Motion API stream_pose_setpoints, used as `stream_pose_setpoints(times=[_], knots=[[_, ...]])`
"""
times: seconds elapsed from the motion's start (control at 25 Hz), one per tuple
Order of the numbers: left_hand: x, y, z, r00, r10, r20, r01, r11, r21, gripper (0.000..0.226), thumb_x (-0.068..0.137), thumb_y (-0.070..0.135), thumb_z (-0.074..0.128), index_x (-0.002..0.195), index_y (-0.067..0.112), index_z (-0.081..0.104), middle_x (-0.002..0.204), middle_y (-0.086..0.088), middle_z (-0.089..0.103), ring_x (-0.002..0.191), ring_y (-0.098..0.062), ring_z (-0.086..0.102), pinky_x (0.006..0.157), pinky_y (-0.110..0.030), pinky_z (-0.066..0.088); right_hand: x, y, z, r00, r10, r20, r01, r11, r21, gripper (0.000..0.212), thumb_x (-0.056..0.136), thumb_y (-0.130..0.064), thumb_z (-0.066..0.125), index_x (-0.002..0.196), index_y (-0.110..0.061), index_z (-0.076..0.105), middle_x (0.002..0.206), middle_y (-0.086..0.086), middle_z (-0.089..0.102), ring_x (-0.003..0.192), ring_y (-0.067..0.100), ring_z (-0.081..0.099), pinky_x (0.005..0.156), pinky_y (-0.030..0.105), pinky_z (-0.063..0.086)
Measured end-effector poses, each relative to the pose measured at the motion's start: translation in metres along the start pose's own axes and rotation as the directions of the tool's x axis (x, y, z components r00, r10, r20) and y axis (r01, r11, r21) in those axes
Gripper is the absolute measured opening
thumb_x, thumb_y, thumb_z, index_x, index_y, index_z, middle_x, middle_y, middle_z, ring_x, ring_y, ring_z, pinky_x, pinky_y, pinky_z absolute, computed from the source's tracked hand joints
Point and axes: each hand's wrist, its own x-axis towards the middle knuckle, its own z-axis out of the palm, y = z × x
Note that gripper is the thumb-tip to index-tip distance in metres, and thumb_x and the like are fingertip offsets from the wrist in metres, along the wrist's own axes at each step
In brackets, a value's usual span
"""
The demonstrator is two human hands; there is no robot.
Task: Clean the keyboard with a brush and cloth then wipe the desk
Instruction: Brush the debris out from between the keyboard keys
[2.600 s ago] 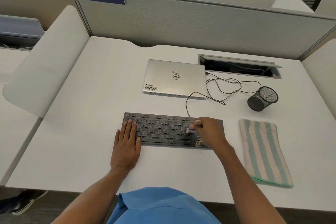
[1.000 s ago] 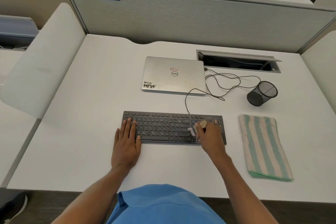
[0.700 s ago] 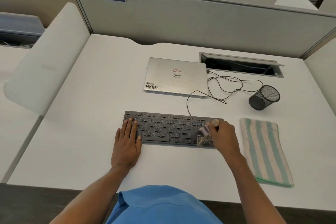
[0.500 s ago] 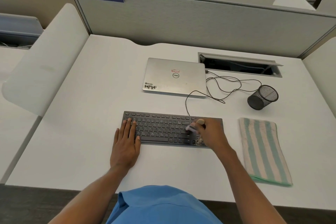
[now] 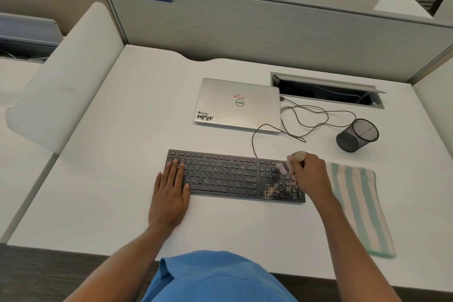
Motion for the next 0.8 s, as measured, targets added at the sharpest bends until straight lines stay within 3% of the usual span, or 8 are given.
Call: stream_pose_setpoints(times=[0.12,0.24,0.36,0.44,0.64,0.8], knots=[[0.000,0.000,0.000,1.000,-0.001,0.008,0.001,1.000,0.006,0.065,0.109,0.039,0.025,0.168,0.014,0.022,0.177,-0.002,0.014,0.164,-0.015,0.002,0.132,-0.046,0.012,0.005,-0.021,0.015,0.997,0.010,-0.080,-0.001,0.994,0.105,0.030,0.102,-0.029,0.054,0.081,-0.015,0.070,0.067,-0.002,0.069,0.063,0.013,0.067,0.057,0.027,0.053],[0.000,0.000,0.000,1.000,0.000,0.007,-0.001,1.000,0.014,0.064,0.109,0.039,0.027,0.168,0.014,0.022,0.177,-0.001,0.013,0.164,-0.015,0.002,0.132,-0.046,0.012,0.003,-0.033,0.027,0.998,0.008,-0.059,0.000,0.989,0.147,0.036,0.104,-0.023,0.050,0.076,-0.007,0.065,0.062,-0.005,0.067,0.056,0.000,0.063,0.053,0.017,0.048],[0.001,-0.001,0.000,1.000,0.001,0.010,-0.001,1.000,0.012,0.064,0.109,0.039,0.026,0.168,0.015,0.022,0.177,-0.001,0.013,0.164,-0.015,0.002,0.132,-0.046,0.012,-0.002,-0.025,0.033,1.000,0.028,-0.011,-0.028,0.998,0.058,0.040,0.103,-0.026,0.048,0.070,-0.011,0.064,0.060,-0.002,0.066,0.056,0.010,0.064,0.057,0.035,0.055],[0.001,-0.001,0.001,1.000,-0.001,0.014,0.001,1.000,0.010,0.064,0.109,0.039,0.026,0.168,0.015,0.021,0.177,-0.001,0.013,0.164,-0.015,0.002,0.132,-0.046,0.012,-0.005,-0.017,0.033,0.998,0.053,0.045,-0.052,0.999,-0.014,0.041,0.103,-0.029,0.048,0.069,-0.013,0.065,0.062,0.002,0.067,0.059,0.019,0.065,0.060,0.039,0.057],[0.001,-0.002,0.001,1.000,-0.001,0.011,0.001,1.000,0.006,0.064,0.109,0.039,0.026,0.168,0.015,0.021,0.177,-0.001,0.013,0.164,-0.015,0.002,0.132,-0.047,0.013,-0.006,-0.011,0.018,0.996,0.055,0.065,-0.041,0.979,-0.201,0.035,0.102,-0.025,0.048,0.076,-0.008,0.064,0.065,0.004,0.064,0.060,0.022,0.061,0.050,0.029,0.041],[0.001,-0.001,0.001,1.000,-0.001,0.012,0.001,1.000,-0.006,0.064,0.108,0.038,0.026,0.168,0.015,0.022,0.177,-0.001,0.014,0.164,-0.016,0.003,0.132,-0.047,0.013,-0.006,-0.015,0.021,0.999,0.022,0.049,-0.020,0.999,-0.042,0.033,0.102,-0.029,0.052,0.078,-0.011,0.066,0.067,0.002,0.066,0.063,0.019,0.062,0.056,0.031,0.046]])
